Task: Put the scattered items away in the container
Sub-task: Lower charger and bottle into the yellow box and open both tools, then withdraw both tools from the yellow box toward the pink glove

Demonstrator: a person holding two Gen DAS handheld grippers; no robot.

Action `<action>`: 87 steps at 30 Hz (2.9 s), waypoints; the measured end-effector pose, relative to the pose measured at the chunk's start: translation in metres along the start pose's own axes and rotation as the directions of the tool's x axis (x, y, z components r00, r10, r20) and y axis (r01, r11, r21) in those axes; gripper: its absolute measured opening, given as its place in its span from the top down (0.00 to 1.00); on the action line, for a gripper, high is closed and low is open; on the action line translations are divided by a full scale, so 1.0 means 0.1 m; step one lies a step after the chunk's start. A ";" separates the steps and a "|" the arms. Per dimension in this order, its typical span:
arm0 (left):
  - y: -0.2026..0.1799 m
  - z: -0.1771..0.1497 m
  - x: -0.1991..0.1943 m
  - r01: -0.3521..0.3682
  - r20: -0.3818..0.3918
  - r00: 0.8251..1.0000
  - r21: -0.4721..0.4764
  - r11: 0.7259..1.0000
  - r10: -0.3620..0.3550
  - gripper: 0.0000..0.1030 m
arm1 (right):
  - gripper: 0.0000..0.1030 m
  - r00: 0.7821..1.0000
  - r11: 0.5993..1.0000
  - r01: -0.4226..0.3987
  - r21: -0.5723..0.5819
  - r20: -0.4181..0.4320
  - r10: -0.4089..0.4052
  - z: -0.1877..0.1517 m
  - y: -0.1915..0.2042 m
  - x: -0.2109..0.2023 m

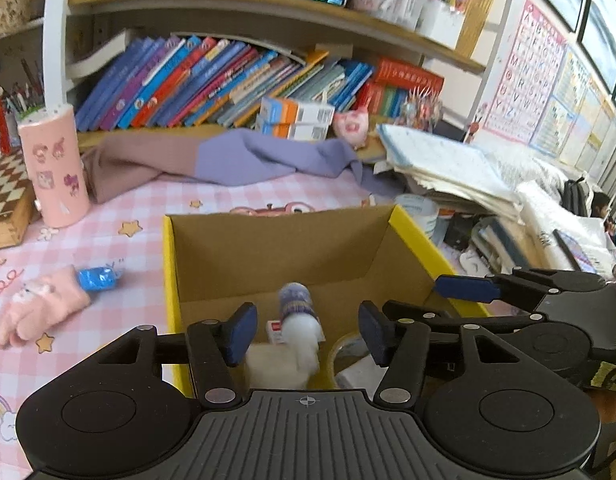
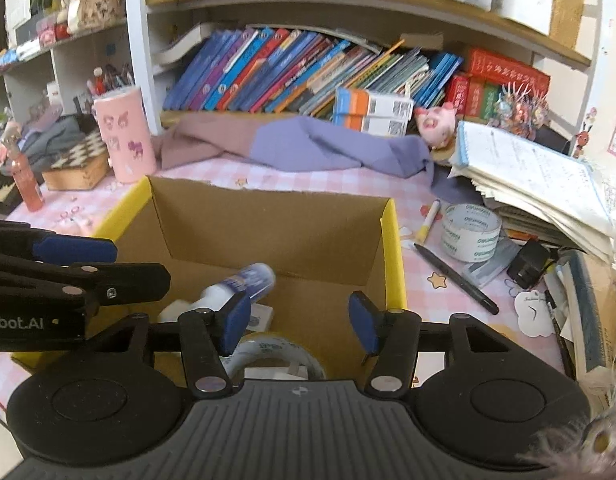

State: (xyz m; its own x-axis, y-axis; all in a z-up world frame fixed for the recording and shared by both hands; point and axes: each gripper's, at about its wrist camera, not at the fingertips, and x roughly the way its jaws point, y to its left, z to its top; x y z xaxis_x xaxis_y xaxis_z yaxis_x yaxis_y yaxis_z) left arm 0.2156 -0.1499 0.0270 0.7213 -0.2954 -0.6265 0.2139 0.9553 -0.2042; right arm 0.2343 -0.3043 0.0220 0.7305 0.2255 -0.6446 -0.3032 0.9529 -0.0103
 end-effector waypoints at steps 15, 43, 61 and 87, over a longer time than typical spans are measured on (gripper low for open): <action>0.08 -0.31 -0.68 0.049 0.075 0.996 0.016 0.999 -0.050 0.32 | 0.48 0.983 0.985 0.121 0.119 0.124 -0.136 -0.31 0.27 -0.76; 0.58 -1.24 -1.71 0.117 -0.030 0.993 0.085 0.989 -0.115 0.32 | 0.48 0.962 0.940 0.245 0.239 0.059 -0.266 -1.31 1.50 -1.68; 0.82 -1.56 -1.85 0.052 -0.086 0.995 0.076 0.996 -0.046 0.31 | 0.43 0.980 0.968 0.196 0.154 0.009 -0.200 -1.50 1.97 -1.60; 1.29 -1.75 -2.04 -0.026 -0.125 0.992 0.006 1.000 0.026 0.23 | 0.40 0.997 0.997 0.070 0.042 0.006 -0.070 -1.37 2.54 -1.42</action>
State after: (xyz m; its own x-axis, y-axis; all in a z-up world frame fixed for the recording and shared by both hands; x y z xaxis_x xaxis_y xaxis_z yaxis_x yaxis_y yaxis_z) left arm -0.0193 0.0317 -0.0033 0.6389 -0.2694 -0.7205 0.1992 0.9627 -0.1833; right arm -0.0304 -0.1218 0.0065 0.7539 0.1591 -0.6374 -0.2250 0.9741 -0.0230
